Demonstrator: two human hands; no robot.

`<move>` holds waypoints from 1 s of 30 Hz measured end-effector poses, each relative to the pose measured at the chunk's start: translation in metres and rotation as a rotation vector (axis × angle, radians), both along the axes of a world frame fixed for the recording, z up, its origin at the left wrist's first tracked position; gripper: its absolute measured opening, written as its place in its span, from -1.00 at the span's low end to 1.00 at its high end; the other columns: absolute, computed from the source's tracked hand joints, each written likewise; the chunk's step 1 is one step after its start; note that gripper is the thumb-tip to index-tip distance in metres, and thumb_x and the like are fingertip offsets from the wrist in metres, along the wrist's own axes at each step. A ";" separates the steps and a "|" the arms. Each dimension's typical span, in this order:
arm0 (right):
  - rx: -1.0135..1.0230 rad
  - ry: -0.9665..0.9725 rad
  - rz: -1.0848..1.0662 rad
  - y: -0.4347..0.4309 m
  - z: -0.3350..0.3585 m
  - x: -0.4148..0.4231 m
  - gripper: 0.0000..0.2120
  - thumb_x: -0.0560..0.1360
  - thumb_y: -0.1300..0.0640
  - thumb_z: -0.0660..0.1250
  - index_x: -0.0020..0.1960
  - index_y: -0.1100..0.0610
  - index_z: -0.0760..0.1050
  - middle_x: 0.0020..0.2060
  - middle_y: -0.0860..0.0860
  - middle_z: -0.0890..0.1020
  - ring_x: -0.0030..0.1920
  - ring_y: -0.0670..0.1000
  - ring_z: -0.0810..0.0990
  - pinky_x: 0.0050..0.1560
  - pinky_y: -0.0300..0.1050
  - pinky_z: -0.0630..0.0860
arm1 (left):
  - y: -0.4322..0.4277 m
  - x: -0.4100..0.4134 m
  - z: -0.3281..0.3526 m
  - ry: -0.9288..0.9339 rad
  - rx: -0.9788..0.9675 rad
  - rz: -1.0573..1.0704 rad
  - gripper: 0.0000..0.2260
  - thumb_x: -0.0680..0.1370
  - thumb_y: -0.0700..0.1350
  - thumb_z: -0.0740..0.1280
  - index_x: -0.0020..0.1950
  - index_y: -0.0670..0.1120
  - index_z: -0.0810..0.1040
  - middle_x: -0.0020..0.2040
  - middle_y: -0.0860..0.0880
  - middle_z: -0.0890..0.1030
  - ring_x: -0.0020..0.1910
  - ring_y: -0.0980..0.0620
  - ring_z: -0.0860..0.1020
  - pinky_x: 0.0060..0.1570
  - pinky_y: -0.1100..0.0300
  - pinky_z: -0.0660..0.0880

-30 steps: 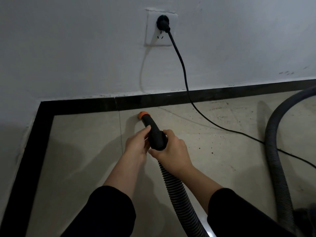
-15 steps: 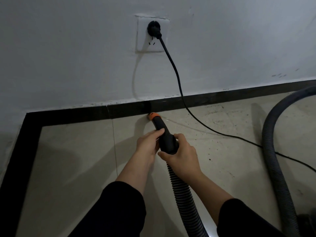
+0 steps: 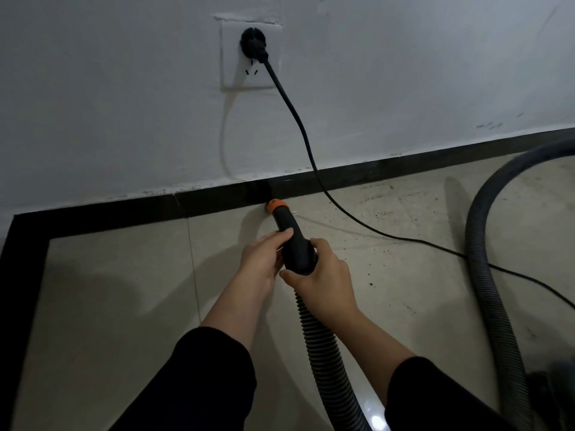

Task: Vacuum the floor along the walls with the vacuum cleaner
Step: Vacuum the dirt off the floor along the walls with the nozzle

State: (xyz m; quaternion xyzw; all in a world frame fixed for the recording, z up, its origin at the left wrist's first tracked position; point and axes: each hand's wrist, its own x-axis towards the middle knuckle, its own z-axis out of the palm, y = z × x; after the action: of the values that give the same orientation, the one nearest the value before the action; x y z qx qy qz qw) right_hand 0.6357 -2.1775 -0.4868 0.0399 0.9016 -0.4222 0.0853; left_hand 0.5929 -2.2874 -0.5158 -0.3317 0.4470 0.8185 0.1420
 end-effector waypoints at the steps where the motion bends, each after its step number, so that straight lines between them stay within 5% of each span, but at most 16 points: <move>1: 0.005 0.003 -0.004 0.000 0.001 0.000 -0.54 0.41 0.07 0.48 0.22 0.03 0.37 -0.13 -0.04 0.59 -0.14 -0.06 0.59 -0.18 -0.20 0.55 | 0.001 0.000 0.001 0.000 0.005 -0.001 -0.71 0.51 -0.17 0.45 0.21 -0.20 0.60 0.00 -0.13 0.68 -0.04 -0.02 0.65 -0.14 0.21 0.57; 21: -0.024 -0.040 -0.119 0.040 0.021 0.017 -0.62 0.39 0.07 0.49 0.05 -0.02 0.34 -0.19 -0.04 0.57 -0.20 -0.08 0.59 -0.27 -0.24 0.52 | 0.053 0.017 0.019 -0.014 0.035 -0.085 -0.70 0.51 -0.12 0.45 0.21 -0.19 0.57 -0.07 -0.08 0.66 -0.12 0.03 0.63 -0.36 0.27 0.55; 30: -0.028 -0.064 -0.069 0.040 0.027 0.023 -0.57 0.36 0.04 0.53 0.08 -0.04 0.35 -0.15 -0.05 0.59 -0.17 -0.08 0.61 -0.15 -0.11 0.62 | 0.045 0.030 0.018 -0.015 0.050 -0.064 -0.70 0.50 -0.10 0.46 0.19 -0.17 0.58 0.00 -0.11 0.67 -0.05 0.00 0.64 -0.24 0.21 0.55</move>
State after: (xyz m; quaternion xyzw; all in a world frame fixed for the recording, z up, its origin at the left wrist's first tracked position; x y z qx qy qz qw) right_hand 0.6591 -2.1377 -0.4603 0.0833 0.8905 -0.4360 0.1000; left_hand 0.6232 -2.2420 -0.4976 -0.3197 0.4356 0.8221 0.1795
